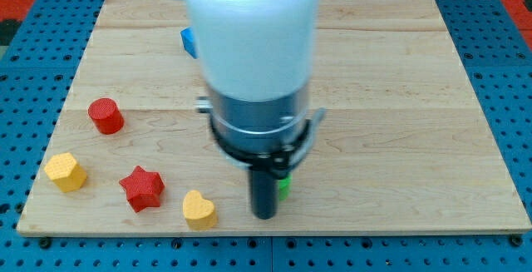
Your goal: Move the yellow heart closer to the yellow hexagon
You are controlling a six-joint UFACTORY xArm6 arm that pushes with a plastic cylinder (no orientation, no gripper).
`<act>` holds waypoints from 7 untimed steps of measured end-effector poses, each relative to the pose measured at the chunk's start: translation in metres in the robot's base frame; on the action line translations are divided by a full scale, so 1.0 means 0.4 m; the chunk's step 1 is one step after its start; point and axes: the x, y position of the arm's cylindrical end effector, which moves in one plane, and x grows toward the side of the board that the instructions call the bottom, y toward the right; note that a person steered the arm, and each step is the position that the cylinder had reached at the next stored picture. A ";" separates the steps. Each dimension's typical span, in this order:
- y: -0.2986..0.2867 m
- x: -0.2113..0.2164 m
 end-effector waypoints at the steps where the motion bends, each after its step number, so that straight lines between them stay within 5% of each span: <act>1: 0.072 -0.039; 3: 0.029 -0.126; 5: 0.032 0.060; 7: -0.290 0.047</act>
